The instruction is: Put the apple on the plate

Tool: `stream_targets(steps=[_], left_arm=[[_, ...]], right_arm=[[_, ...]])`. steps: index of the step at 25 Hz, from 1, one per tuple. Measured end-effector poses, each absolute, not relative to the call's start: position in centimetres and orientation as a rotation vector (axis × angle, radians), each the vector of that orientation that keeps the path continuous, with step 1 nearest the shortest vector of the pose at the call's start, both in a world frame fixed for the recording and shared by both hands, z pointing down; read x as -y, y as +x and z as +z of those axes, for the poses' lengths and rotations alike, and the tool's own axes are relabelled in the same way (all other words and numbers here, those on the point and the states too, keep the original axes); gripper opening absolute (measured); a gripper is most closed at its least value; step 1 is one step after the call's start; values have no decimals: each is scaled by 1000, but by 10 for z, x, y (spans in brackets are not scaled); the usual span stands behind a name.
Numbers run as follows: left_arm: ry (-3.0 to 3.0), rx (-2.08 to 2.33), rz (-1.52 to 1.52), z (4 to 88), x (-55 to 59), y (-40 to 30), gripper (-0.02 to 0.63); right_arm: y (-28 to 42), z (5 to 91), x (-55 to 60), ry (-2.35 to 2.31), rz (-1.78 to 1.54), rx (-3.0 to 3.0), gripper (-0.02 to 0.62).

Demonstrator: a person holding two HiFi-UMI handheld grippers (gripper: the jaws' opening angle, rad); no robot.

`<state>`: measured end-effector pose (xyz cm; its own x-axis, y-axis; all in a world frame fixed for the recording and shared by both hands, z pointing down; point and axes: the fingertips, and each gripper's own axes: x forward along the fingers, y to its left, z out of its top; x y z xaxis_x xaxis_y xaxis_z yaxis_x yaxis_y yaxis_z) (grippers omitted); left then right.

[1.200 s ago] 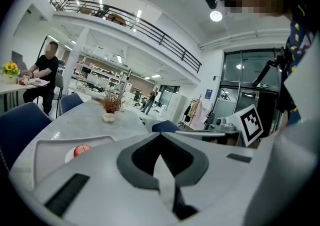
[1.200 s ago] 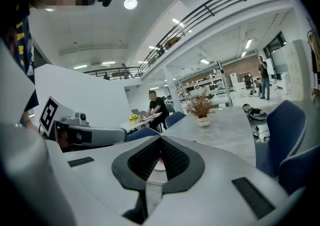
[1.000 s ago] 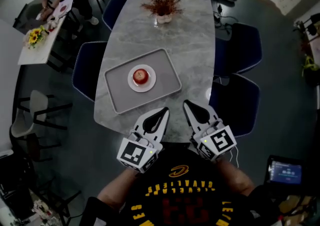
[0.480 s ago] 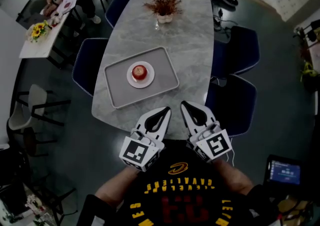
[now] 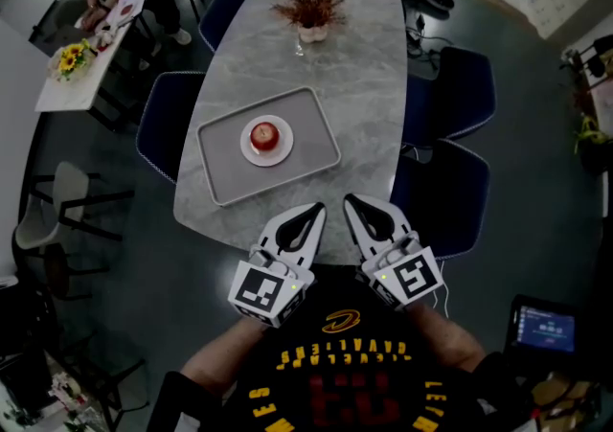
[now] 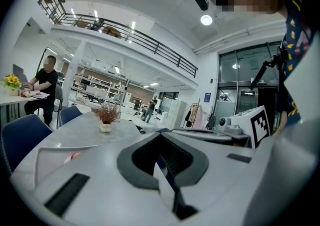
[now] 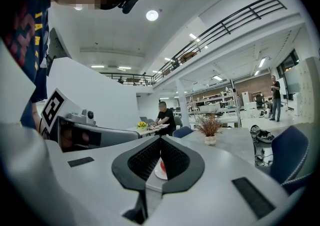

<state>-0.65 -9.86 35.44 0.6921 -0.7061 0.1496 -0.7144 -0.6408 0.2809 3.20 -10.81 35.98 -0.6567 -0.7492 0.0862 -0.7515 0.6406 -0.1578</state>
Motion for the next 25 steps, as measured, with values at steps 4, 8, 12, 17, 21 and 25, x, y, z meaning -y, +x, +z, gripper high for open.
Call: stream_targets(steps=[4, 8, 12, 17, 21, 25], left_arm=[[2581, 1114, 49, 360, 97, -8, 2], [2577, 1112, 50, 361, 96, -9, 2], [2585, 1123, 30, 357, 99, -11, 2], [2565, 1130, 36, 356, 102, -12, 2], [2592, 1115, 37, 361, 99, -11, 2], [2566, 1137, 73, 358, 101, -13, 2]], right_arm=[[32, 358, 109, 1303, 262, 2837, 8], [31, 357, 108, 1300, 259, 2840, 8], [30, 356, 107, 1293, 244, 2841, 8], [31, 359, 108, 1302, 250, 2819, 8], [32, 358, 108, 1312, 259, 2814, 8], [34, 358, 107, 1309, 253, 2819, 8]])
